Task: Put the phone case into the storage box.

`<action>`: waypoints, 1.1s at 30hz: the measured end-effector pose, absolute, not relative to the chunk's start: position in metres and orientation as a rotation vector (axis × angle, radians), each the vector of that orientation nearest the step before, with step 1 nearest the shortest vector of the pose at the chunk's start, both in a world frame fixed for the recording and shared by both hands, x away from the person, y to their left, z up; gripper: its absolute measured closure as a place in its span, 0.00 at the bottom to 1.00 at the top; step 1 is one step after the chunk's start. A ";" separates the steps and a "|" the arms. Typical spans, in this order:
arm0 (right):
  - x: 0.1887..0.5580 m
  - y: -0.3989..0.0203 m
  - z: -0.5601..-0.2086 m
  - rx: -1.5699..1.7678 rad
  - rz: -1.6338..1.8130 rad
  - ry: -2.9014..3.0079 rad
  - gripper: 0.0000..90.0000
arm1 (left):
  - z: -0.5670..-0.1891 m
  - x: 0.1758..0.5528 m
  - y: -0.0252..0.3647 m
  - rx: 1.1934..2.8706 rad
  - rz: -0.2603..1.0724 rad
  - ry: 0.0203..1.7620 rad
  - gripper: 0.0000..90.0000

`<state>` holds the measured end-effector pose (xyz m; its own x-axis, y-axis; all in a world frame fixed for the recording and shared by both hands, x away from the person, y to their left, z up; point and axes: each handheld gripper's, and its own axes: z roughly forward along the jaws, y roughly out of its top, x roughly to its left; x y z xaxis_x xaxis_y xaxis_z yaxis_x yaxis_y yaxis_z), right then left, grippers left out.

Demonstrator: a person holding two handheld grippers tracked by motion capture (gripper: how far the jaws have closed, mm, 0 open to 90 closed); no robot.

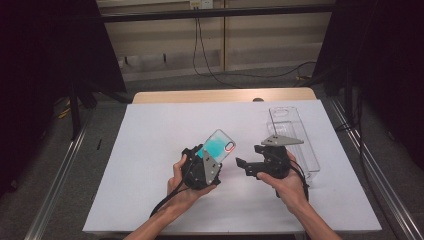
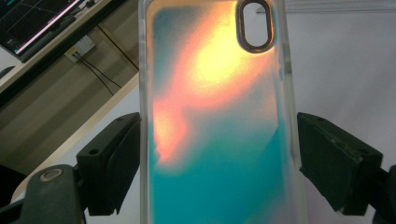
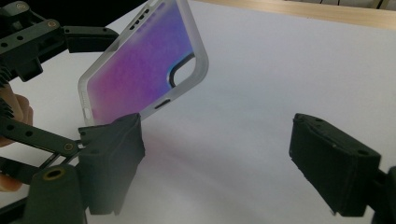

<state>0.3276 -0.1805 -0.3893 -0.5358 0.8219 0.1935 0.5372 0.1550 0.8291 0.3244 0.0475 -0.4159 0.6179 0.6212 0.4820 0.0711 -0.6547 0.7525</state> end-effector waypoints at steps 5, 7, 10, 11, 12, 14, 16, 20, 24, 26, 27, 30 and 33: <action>0.331 -0.174 -0.383 1.290 1.302 2.120 0.27 | -0.418 0.323 0.045 2.119 1.015 0.531 0.19; 0.332 -0.171 -0.382 1.294 1.288 2.094 0.26 | -0.418 0.323 0.046 2.114 1.012 0.536 0.19; 0.334 -0.169 -0.382 1.312 1.278 2.108 0.33 | -0.418 0.324 0.046 2.114 0.991 0.547 0.19; 0.334 -0.169 -0.382 1.312 1.278 2.108 0.33 | -0.418 0.324 0.046 2.114 0.991 0.547 0.19; 0.335 -0.169 -0.382 1.329 1.274 2.117 0.34 | -0.418 0.324 0.046 2.111 0.993 0.548 0.19; 0.338 -0.169 -0.382 1.389 1.274 2.144 0.39 | -0.418 0.324 0.046 2.111 0.992 0.542 0.19; 0.339 -0.170 -0.382 1.409 1.284 2.149 0.41 | -0.418 0.323 0.045 2.113 0.995 0.537 0.19; 0.342 -0.170 -0.379 1.496 1.292 2.141 0.52 | -0.418 0.322 0.045 2.094 0.992 0.536 0.19; 0.345 -0.169 -0.376 1.540 1.292 2.141 0.57 | -0.416 0.323 0.046 2.095 0.998 0.543 0.19; 0.348 -0.166 -0.375 1.575 1.286 2.159 0.61 | -0.416 0.323 0.046 2.089 0.998 0.546 0.19; 0.349 -0.165 -0.375 1.575 1.292 2.160 0.61 | -0.416 0.323 0.046 2.089 0.998 0.546 0.19; 0.349 -0.163 -0.373 1.581 1.296 2.158 0.64 | -0.417 0.323 0.046 2.088 1.003 0.543 0.19; 0.352 -0.159 -0.372 1.605 1.298 2.166 0.70 | -0.419 0.322 0.044 2.096 1.008 0.539 0.19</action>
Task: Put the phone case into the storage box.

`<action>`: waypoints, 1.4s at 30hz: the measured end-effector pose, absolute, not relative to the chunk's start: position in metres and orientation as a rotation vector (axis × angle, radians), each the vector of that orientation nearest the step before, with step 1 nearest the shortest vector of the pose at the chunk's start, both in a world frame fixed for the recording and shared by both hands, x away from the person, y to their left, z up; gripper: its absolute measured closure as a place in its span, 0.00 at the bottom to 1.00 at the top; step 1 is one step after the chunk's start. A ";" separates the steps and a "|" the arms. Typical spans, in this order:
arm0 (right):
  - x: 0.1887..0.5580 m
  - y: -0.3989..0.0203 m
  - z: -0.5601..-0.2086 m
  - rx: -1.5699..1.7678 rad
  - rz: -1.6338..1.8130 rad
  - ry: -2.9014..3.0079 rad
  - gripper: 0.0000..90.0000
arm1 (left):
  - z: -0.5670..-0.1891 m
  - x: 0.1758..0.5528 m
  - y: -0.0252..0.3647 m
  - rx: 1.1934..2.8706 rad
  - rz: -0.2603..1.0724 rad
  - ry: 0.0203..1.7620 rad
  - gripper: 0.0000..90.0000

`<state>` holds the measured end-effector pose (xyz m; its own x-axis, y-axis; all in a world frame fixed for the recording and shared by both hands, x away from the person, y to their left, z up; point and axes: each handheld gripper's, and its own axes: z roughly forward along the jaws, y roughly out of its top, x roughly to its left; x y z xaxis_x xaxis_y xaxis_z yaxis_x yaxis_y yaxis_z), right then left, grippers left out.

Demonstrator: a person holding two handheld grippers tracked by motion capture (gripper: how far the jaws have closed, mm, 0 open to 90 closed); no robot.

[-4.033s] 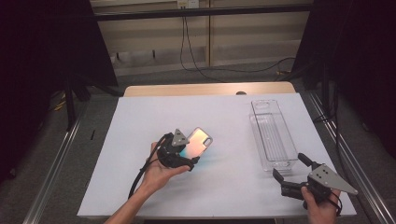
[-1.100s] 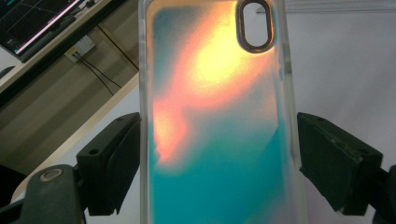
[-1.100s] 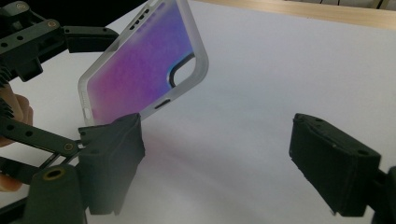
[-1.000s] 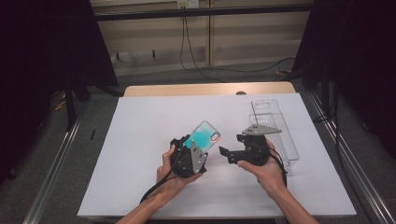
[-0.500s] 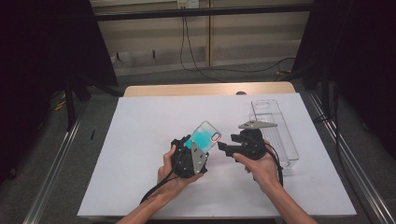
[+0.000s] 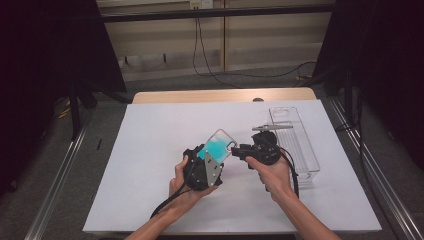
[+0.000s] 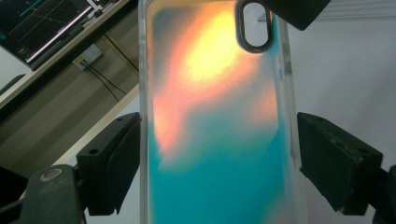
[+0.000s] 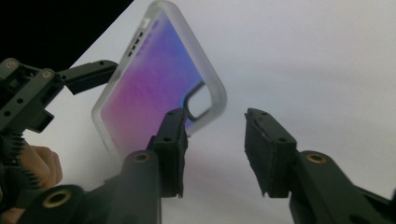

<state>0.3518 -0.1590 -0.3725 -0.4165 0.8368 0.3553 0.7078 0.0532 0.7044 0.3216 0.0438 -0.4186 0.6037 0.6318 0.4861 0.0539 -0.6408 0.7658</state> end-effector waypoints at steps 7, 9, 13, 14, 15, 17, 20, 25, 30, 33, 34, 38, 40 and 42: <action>0.356 -0.155 -0.374 1.665 1.287 2.173 0.77 | -0.421 0.321 0.041 2.104 1.039 0.514 0.19; 0.357 -0.155 -0.374 1.692 1.294 2.168 0.78 | -0.421 0.322 0.041 2.100 1.041 0.516 0.19; 0.358 -0.156 -0.375 1.723 1.310 2.157 0.78 | -0.421 0.321 0.041 2.093 1.041 0.520 0.19; 0.359 -0.156 -0.375 1.733 1.316 2.156 0.78 | -0.421 0.321 0.041 2.097 1.041 0.519 0.19; 0.359 -0.156 -0.375 1.744 1.318 2.156 0.79 | -0.421 0.321 0.041 2.097 1.039 0.519 0.19; 0.360 -0.156 -0.376 1.757 1.316 2.156 0.79 | -0.421 0.321 0.041 2.102 1.039 0.519 0.19; 0.360 -0.156 -0.377 1.754 1.318 2.164 0.78 | -0.422 0.322 0.041 2.102 1.035 0.520 0.19; 0.360 -0.156 -0.377 1.761 1.333 2.163 0.78 | -0.421 0.322 0.041 2.102 1.036 0.515 0.19; 0.362 -0.155 -0.380 1.776 1.341 2.160 0.80 | -0.421 0.323 0.041 2.100 1.036 0.524 0.19; 0.362 -0.155 -0.380 1.790 1.367 2.142 0.82 | -0.421 0.323 0.042 2.101 1.035 0.526 0.19; 0.362 -0.156 -0.380 1.795 1.370 2.140 0.83 | -0.421 0.324 0.041 2.097 1.035 0.530 0.19; 0.362 -0.156 -0.380 1.808 1.392 2.128 0.86 | -0.423 0.326 0.042 2.097 1.018 0.549 0.19; 0.362 -0.156 -0.380 1.808 1.404 2.130 0.87 | -0.423 0.329 0.043 2.094 1.001 0.565 0.19; 0.362 -0.156 -0.379 1.798 1.437 2.140 0.89 | -0.424 0.331 0.044 2.091 0.988 0.584 0.19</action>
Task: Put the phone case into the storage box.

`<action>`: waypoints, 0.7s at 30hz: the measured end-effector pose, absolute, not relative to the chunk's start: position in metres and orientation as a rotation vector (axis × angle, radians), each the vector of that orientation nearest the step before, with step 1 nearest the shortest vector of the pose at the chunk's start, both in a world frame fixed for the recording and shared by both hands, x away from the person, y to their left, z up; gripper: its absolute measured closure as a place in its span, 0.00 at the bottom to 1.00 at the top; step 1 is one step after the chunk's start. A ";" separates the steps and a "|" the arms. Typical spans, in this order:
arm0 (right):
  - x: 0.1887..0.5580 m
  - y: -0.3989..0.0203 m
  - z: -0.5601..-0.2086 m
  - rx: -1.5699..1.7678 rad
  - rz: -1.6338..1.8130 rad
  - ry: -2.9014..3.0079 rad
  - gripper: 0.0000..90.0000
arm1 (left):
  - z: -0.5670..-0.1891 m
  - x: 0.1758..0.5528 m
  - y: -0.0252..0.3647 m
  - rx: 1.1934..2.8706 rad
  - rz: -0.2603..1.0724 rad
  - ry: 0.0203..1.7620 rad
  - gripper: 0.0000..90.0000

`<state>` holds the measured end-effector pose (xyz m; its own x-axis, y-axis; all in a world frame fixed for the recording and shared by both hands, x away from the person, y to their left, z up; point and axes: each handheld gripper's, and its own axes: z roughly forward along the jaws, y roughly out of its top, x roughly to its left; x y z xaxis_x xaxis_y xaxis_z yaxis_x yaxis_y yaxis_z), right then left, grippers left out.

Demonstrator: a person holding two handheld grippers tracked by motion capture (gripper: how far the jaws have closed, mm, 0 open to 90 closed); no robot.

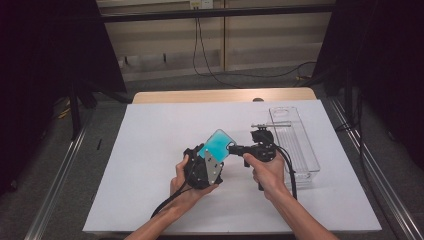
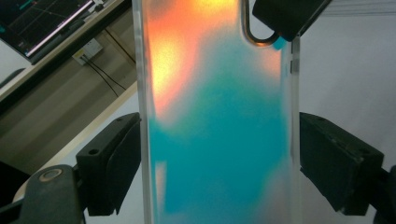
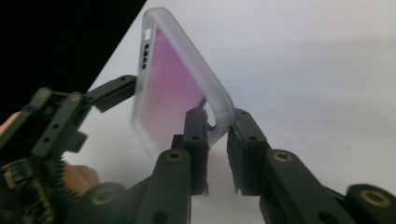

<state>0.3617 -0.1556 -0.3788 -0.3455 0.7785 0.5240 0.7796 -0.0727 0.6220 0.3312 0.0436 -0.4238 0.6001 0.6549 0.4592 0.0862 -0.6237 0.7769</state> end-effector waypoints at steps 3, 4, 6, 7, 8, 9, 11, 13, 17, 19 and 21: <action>0.361 -0.154 -0.378 -1.781 -1.458 -2.118 0.92 | -0.424 0.334 0.045 2.085 0.981 0.600 0.19; 0.361 -0.153 -0.377 -1.778 -1.465 -2.106 0.92 | -0.423 0.335 0.046 2.082 0.974 0.600 0.19; 0.361 -0.153 -0.377 -1.768 -1.474 -2.110 0.92 | -0.423 0.336 0.046 2.074 0.965 0.610 0.19; 0.361 -0.152 -0.376 -1.768 -1.476 -2.110 0.92 | -0.423 0.336 0.047 2.072 0.961 0.612 0.18; 0.361 -0.152 -0.376 -1.767 -1.480 -2.108 0.92 | -0.423 0.337 0.047 2.073 0.954 0.613 0.18; 0.361 -0.152 -0.376 -1.765 -1.485 -2.107 0.92 | -0.423 0.337 0.048 2.072 0.955 0.603 0.18; 0.362 -0.152 -0.375 -1.759 -1.495 -2.102 0.92 | -0.423 0.339 0.049 2.069 0.937 0.602 0.17; 0.362 -0.151 -0.374 -1.756 -1.500 -2.114 0.92 | -0.422 0.341 0.049 2.060 0.928 0.608 0.16; 0.363 -0.150 -0.371 -1.757 -1.510 -2.129 0.93 | -0.421 0.342 0.051 2.059 0.906 0.599 0.15; 0.363 -0.151 -0.370 -1.767 -1.523 -2.127 0.93 | -0.421 0.343 0.052 2.055 0.887 0.588 0.12; 0.364 -0.152 -0.369 -1.769 -1.531 -2.128 0.93 | -0.422 0.343 0.052 2.057 0.888 0.570 0.11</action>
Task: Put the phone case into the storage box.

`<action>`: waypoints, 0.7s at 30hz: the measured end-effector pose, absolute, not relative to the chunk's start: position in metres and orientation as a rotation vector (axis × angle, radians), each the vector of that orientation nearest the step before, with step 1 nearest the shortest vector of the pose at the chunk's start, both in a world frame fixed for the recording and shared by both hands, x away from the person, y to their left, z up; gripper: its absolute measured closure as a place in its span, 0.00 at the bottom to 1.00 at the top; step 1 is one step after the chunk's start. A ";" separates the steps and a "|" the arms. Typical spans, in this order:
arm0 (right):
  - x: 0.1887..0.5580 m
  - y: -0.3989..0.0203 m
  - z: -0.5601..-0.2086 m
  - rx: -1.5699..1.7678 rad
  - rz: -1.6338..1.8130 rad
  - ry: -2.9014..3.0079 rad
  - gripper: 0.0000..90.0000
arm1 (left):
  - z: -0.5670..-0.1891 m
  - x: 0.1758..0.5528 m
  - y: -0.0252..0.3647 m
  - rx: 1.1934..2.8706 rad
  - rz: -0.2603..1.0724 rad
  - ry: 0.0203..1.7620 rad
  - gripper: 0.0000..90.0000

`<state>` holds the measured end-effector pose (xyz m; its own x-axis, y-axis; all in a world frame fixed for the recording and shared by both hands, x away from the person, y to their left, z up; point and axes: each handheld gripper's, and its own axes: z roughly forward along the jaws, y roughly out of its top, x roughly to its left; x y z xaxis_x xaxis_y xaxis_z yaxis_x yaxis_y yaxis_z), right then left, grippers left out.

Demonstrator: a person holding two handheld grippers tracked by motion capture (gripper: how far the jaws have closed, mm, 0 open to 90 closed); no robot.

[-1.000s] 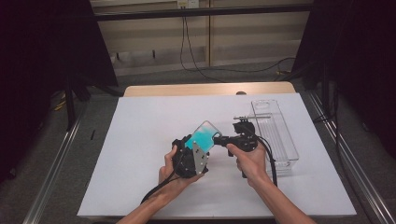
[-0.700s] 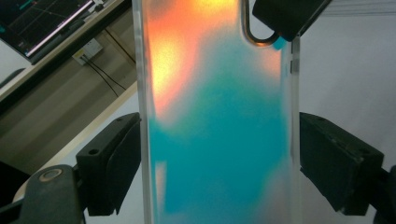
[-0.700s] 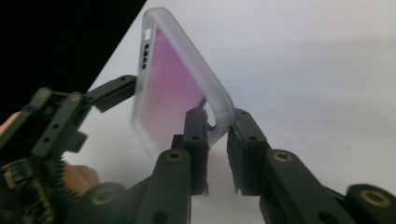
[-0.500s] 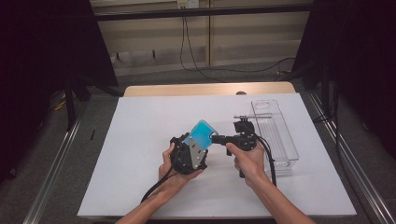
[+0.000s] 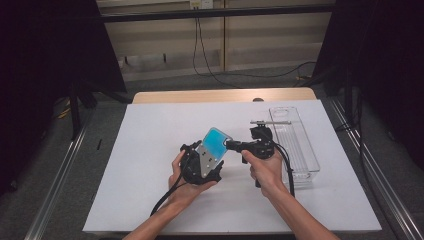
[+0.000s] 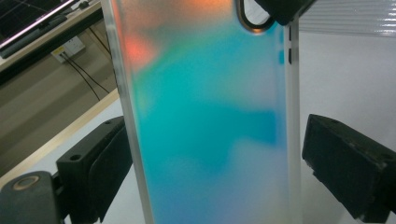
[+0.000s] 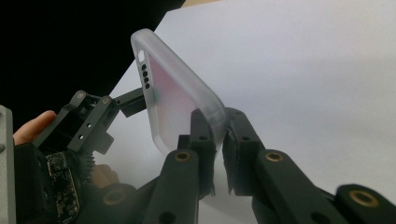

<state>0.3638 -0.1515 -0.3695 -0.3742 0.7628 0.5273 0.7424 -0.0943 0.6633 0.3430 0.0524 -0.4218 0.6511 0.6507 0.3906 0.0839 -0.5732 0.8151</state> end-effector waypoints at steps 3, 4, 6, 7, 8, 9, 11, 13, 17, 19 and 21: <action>0.364 -0.153 -0.369 1.734 1.498 2.093 0.93 | -0.422 0.345 0.053 2.060 0.848 0.568 0.08; 0.364 -0.153 -0.369 1.733 1.497 2.091 0.93 | -0.423 0.345 0.054 2.060 0.851 0.563 0.08; 0.364 -0.154 -0.369 1.735 1.494 2.082 0.93 | -0.423 0.345 0.054 2.062 0.840 0.559 0.07; 0.365 -0.155 -0.369 1.734 1.494 2.074 0.93 | -0.422 0.345 0.054 2.058 0.828 0.562 0.07; 0.365 -0.155 -0.369 1.734 1.494 2.074 0.93 | -0.421 0.344 0.054 2.048 0.815 0.575 0.07; 0.365 -0.156 -0.369 1.733 1.493 2.070 0.93 | -0.420 0.343 0.053 2.033 0.806 0.587 0.07; 0.365 -0.157 -0.369 1.728 1.494 2.062 0.93 | -0.418 0.341 0.052 2.022 0.802 0.588 0.07; 0.365 -0.157 -0.368 1.723 1.494 2.052 0.93 | -0.416 0.341 0.052 2.014 0.779 0.594 0.07; 0.364 -0.160 -0.366 1.701 1.481 2.046 0.93 | -0.415 0.343 0.055 2.003 0.745 0.623 0.06; 0.364 -0.163 -0.365 1.695 1.483 2.037 0.93 | -0.413 0.345 0.058 1.990 0.721 0.652 0.06; 0.364 -0.164 -0.365 1.702 1.477 2.029 0.93 | -0.411 0.346 0.061 1.973 0.706 0.672 0.06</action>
